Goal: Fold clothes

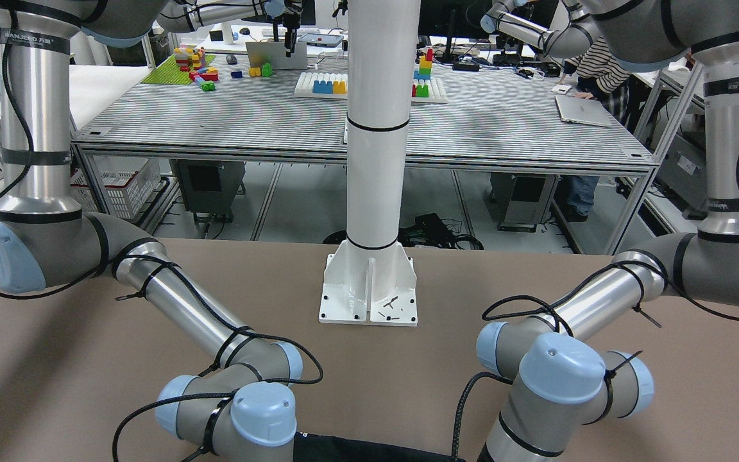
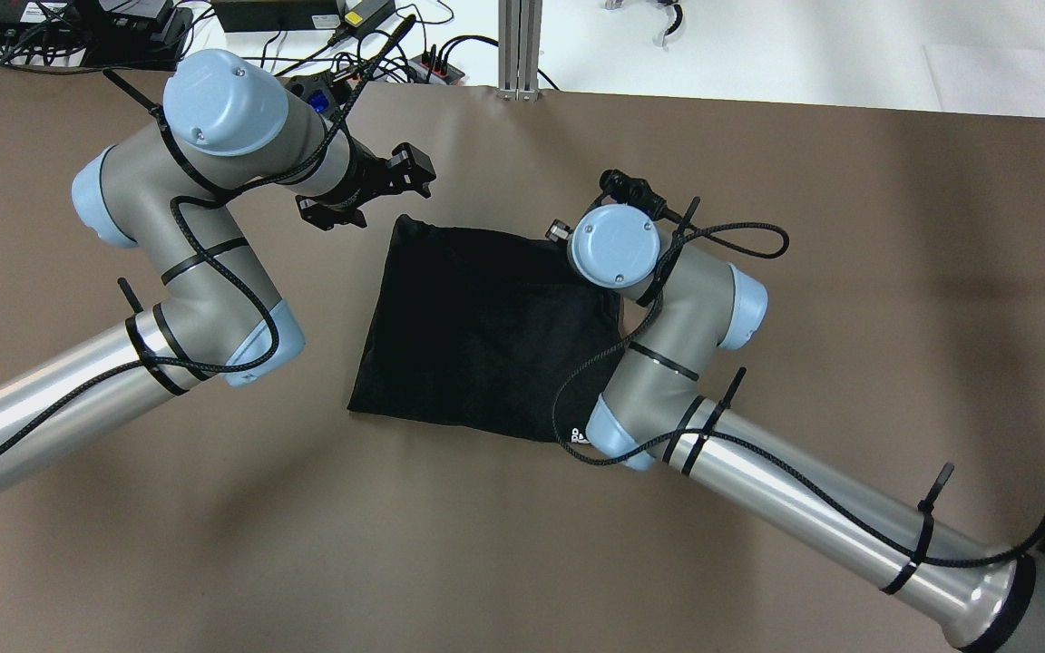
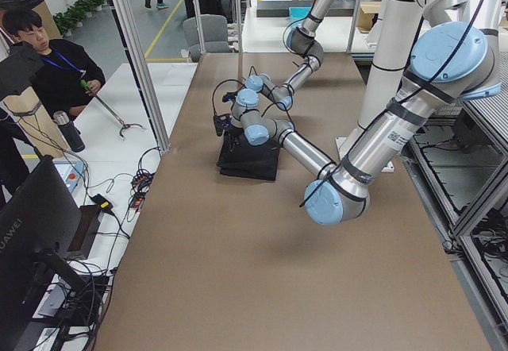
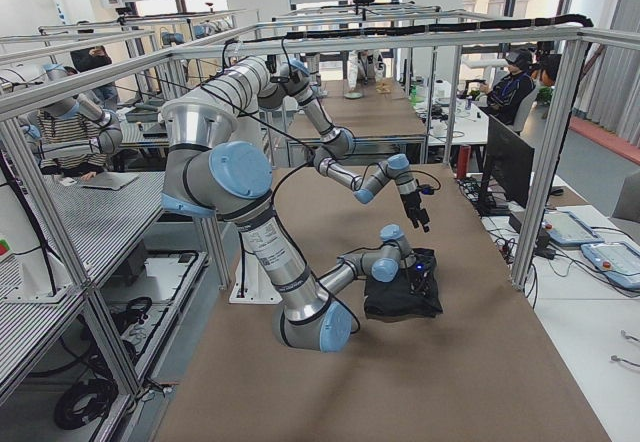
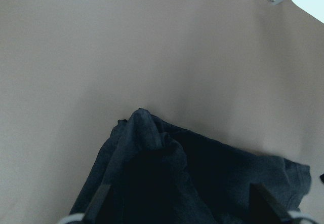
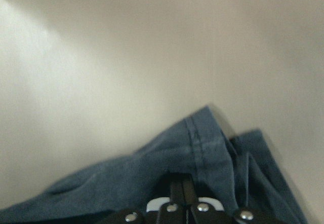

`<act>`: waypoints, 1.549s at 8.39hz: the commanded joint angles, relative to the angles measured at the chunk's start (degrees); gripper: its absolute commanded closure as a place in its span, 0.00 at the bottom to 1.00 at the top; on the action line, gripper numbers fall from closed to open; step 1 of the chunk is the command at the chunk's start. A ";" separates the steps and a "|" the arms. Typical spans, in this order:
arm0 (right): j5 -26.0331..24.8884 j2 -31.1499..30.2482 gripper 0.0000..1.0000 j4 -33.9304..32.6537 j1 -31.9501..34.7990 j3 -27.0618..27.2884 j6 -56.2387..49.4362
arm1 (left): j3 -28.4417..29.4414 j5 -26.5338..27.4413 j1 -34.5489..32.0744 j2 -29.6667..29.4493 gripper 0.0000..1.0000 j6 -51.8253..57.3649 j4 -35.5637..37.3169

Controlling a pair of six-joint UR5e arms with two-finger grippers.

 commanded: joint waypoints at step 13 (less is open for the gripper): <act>6.91 -3.40 0.06 -0.02 3.82 6.08 -7.80 | 27.51 7.83 0.71 -10.99 1.00 0.44 -11.93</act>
